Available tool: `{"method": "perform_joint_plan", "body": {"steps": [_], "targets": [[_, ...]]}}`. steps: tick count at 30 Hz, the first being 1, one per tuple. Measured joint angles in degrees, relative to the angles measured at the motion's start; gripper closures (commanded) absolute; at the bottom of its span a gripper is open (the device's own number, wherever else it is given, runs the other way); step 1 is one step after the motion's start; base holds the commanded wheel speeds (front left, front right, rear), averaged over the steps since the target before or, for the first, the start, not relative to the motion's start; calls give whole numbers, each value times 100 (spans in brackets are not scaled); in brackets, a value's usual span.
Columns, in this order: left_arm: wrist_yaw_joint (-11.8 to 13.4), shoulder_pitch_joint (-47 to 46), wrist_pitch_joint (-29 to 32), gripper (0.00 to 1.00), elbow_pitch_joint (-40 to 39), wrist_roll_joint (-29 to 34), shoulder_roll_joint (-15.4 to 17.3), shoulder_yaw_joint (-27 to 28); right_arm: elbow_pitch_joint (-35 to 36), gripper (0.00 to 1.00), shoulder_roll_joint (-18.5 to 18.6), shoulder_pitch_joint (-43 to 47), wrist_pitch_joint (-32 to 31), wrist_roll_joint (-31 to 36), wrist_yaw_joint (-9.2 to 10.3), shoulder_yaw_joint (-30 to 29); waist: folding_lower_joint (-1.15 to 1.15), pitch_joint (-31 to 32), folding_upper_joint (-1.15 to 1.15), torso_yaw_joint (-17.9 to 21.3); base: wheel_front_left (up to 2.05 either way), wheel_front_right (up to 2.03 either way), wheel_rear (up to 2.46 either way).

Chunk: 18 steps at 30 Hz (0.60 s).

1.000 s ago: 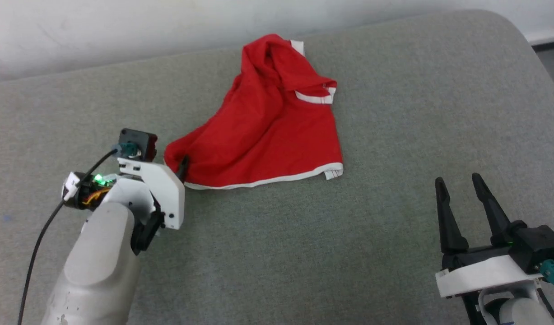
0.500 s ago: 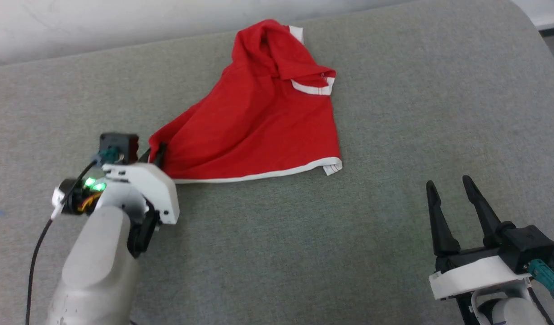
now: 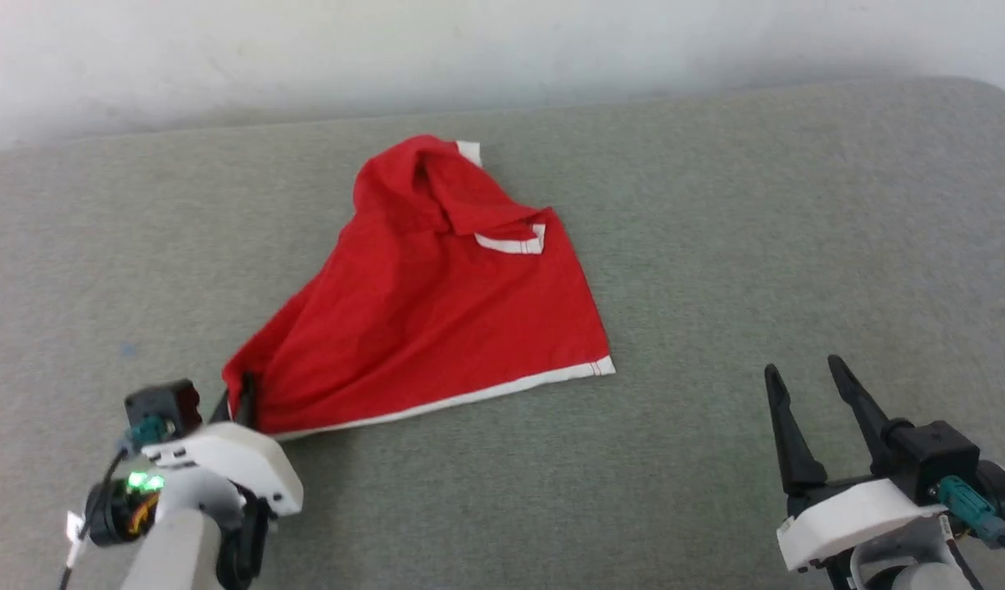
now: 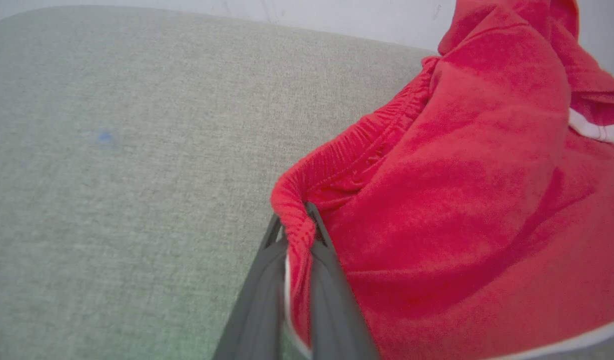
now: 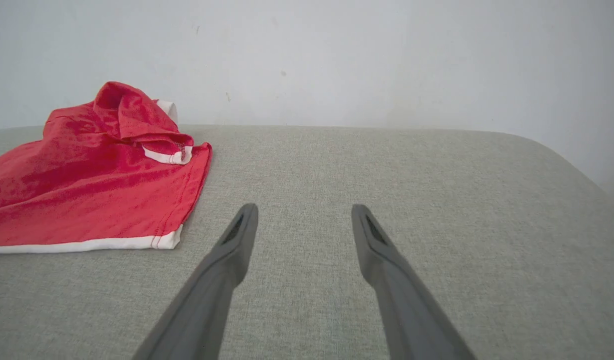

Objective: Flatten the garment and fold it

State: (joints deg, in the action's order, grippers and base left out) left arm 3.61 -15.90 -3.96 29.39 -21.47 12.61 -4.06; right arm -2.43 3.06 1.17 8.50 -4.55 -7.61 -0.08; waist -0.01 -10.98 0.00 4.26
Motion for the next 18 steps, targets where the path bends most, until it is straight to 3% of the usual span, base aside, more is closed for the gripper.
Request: {"method": "perform_joint_plan", "body": {"steps": [3, 4, 5, 13, 18], "targets": [[-3, 198, -1, 97, -80, -32, -109, -60, -24, 0, 0, 28, -177, 8, 0, -8, 0, 77, 0, -185, 0, 0, 0], [-4, 217, -22, 36, -110, -34, -159, -81, -29, 0, 1, 28, -237, 8, 0, 5, 0, 96, 0, -245, 0, 0, 0], [-11, 222, -82, 0, -146, -30, -199, -122, -25, 0, 0, 27, -291, 8, 0, 12, 0, 112, 0, -306, 0, 0, 0], [-255, 222, -1054, 0, -675, 358, -231, -292, -54, 0, 271, -358, -1178, -303, 0, 461, 1, 233, 1, -730, 0, 0, 0], [-331, 438, -1078, 0, -2184, 1159, -237, -214, -499, 0, 360, -900, -2394, -791, 1, 631, 1, 309, 1, -979, 0, 0, 0]]}}
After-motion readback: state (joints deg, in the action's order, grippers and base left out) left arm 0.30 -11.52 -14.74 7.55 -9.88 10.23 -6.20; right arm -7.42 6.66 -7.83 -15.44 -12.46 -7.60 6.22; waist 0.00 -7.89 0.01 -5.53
